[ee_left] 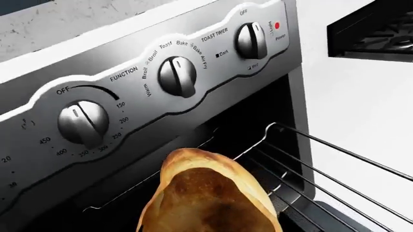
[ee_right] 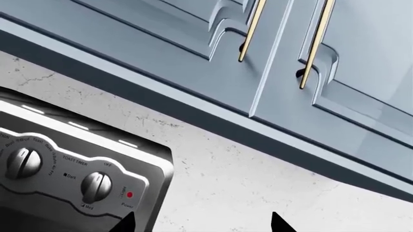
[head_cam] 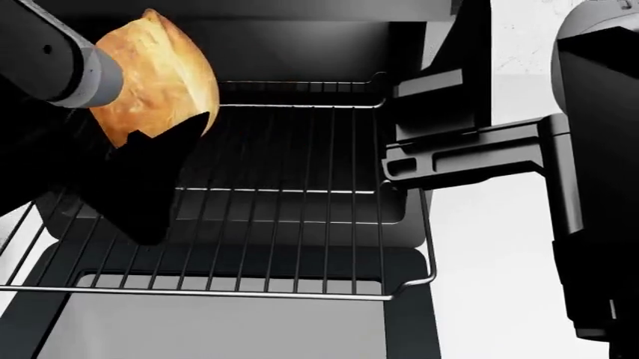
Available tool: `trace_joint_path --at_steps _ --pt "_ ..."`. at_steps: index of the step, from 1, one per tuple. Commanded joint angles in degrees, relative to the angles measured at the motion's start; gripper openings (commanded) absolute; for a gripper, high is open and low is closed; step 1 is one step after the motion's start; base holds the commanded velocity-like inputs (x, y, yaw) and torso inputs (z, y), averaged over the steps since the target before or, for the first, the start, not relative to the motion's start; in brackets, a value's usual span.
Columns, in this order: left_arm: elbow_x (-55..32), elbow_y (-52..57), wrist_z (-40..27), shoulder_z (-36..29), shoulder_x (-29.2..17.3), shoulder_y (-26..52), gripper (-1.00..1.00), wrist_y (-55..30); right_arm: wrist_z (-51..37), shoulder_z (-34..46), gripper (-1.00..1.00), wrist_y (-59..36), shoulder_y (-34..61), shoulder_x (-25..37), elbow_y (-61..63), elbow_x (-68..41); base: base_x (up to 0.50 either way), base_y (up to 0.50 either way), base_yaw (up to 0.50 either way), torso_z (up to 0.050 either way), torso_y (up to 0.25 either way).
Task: Pick the bread from the top rack and place it on the plate on the counter.
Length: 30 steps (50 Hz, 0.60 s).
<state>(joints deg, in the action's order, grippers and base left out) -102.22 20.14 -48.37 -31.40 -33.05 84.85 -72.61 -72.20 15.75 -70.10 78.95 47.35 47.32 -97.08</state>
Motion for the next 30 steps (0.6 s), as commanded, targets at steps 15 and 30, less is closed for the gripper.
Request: trace_joint_path --at_steps 15,30 --pt "-25.48 13.15 -21.31 7.14 -18.78 4.48 -1.0 7.9 1.95 -2.29 1.0 0.63 -1.36 -0.2 2.26 -0.22 0.0 0.0 0.0 0.0 0.0" --pt "-22.45 12.9 -16.15 18.12 -31.7 -2.72 -1.0 8.36 1.2 -1.77 1.0 1.28 -1.3 0.26 2.63 -1.45 0.0 0.0 0.0 0.0 0.0"
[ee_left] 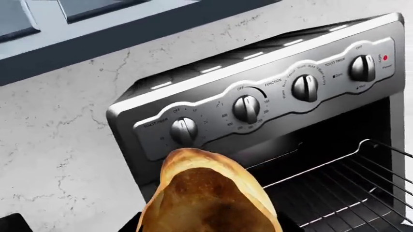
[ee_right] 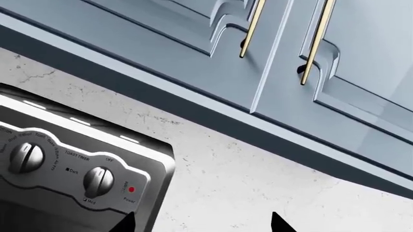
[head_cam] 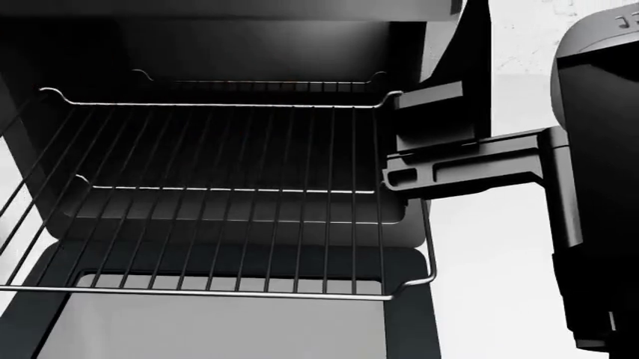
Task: Pick the bread from the top rack and place it on the plate on the counter.
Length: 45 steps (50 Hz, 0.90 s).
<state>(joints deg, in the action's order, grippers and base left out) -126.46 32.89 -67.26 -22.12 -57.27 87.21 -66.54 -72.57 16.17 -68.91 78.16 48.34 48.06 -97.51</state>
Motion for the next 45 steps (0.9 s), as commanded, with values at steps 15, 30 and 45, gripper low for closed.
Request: trace_joint_path --at_steps 15,30,45 --pt "4.08 -1.88 7.4 21.47 -19.23 -16.52 -1.0 3.64 1.39 -2.1 1.0 0.64 0.13 -0.27 1.98 -1.53 0.0 0.0 0.0 0.0 0.001" --pt "9.21 -11.17 6.27 13.82 -16.59 -5.13 -1.0 -5.95 0.02 -0.43 1.0 0.67 2.14 -1.05 1.84 -2.61 0.0 0.0 0.0 0.0 0.0" --pt "28.64 -25.0 16.18 2.94 -4.25 12.34 -1.0 -17.62 -1.19 0.92 1.0 0.97 3.09 -1.46 1.84 -3.67 0.0 0.0 0.0 0.0 0.0"
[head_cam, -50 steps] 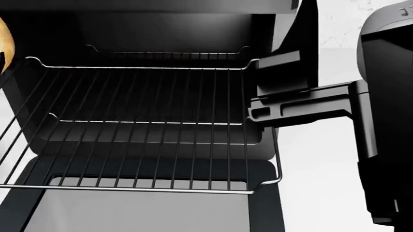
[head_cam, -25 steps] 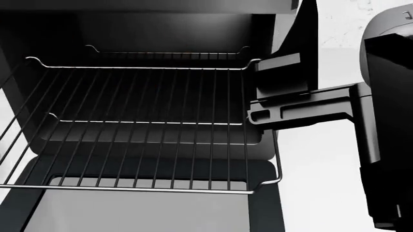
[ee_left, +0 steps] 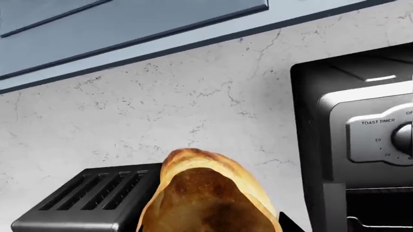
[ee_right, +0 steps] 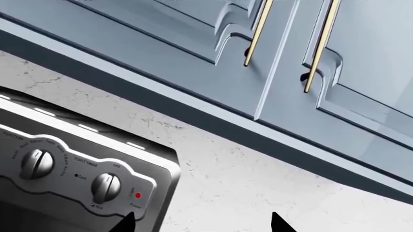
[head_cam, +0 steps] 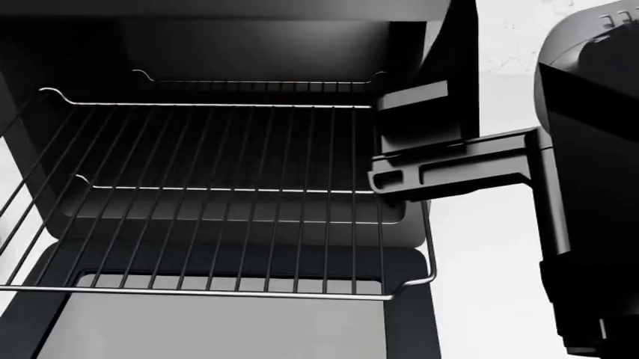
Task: Pick the bread from the top rack and place it on the plate on the counter.
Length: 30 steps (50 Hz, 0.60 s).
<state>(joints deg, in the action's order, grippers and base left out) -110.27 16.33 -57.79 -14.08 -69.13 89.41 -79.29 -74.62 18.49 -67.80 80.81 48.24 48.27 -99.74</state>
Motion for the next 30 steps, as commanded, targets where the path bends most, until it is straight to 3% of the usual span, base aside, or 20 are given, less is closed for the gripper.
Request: trace_joint_path --at_steps 1,18,30 --pt "14.18 -8.96 8.04 -5.9 8.51 10.85 -1.0 -5.18 0.86 -1.34 1.0 -0.13 0.38 -1.35 1.66 -1.44 0.0 0.0 0.0 0.0 0.0" --pt "28.47 -15.08 19.3 -14.07 14.37 14.95 -1.0 -3.01 1.29 -1.36 1.0 0.45 -0.57 -0.87 2.05 -0.9 0.0 0.0 0.0 0.0 0.0" --pt "34.07 -20.93 23.19 -18.72 17.71 18.67 -1.0 -2.32 1.52 -1.4 1.0 0.83 -1.01 -0.43 2.35 -0.7 0.0 0.0 0.0 0.0 0.001"
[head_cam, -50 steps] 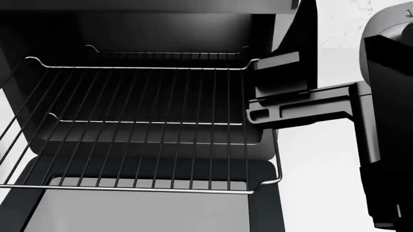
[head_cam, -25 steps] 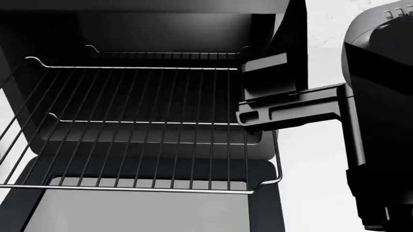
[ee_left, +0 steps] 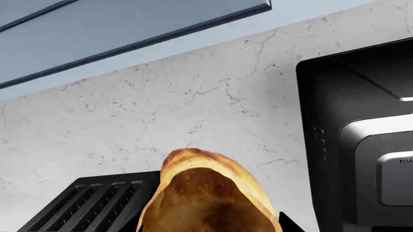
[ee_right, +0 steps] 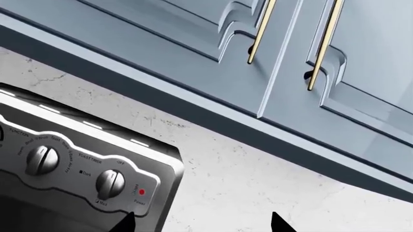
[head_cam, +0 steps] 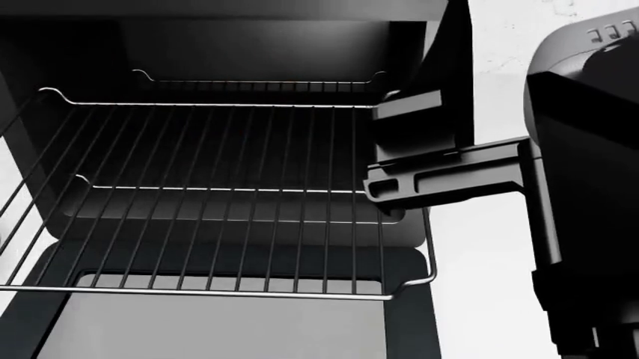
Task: Pick the bread from the top rack and place it on the plate on the counter.
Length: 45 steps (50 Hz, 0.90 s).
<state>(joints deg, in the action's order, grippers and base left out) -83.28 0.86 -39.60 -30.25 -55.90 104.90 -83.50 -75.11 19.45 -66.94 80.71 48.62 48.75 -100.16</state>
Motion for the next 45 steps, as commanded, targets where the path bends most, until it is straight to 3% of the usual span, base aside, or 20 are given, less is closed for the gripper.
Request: trace_joint_path --at_steps 1,7,18,23,25,28,42,45 --pt "6.87 -5.62 4.46 -2.42 4.64 3.17 -1.0 1.83 2.04 -2.35 1.0 0.0 -0.96 -0.77 1.91 -0.27 0.0 0.0 0.0 0.0 0.0" --pt "5.17 -7.13 0.13 -0.97 4.58 1.24 -1.0 1.99 1.89 -2.3 1.0 0.25 -1.26 -0.5 2.19 -0.43 0.0 0.0 0.0 0.0 0.0" --pt "6.35 -11.01 0.52 -2.83 6.61 -1.47 -1.0 3.46 1.63 -1.73 1.0 0.37 -1.06 -0.59 2.09 -0.52 0.0 0.0 0.0 0.0 0.0" --pt "9.99 -14.15 3.76 -5.22 8.05 -1.98 -1.0 6.32 1.75 -1.41 1.0 0.26 -1.23 -0.67 2.02 -0.21 0.0 0.0 0.0 0.0 0.002" --pt "13.78 -17.01 8.25 -7.67 8.82 -1.01 -1.0 9.05 1.67 -1.2 1.0 0.3 -1.29 -0.84 2.1 -0.24 0.0 0.0 0.0 0.0 0.0" --pt "13.66 -17.5 8.03 -6.89 9.1 -0.57 -1.0 9.91 1.74 -1.35 1.0 0.44 -1.44 -0.52 2.27 -0.29 0.0 0.0 0.0 0.0 0.0" --pt "9.33 -14.74 4.31 -3.04 3.06 -2.05 -1.0 8.46 1.49 -1.4 1.0 0.88 -0.85 0.29 2.56 -1.13 0.0 0.0 0.0 0.015 -0.149" --pt "6.53 -13.32 0.63 -1.34 2.73 -3.11 -1.0 7.36 1.47 -1.32 1.0 0.94 -0.66 0.29 2.55 -1.2 0.0 0.0 0.0 0.019 -0.204"
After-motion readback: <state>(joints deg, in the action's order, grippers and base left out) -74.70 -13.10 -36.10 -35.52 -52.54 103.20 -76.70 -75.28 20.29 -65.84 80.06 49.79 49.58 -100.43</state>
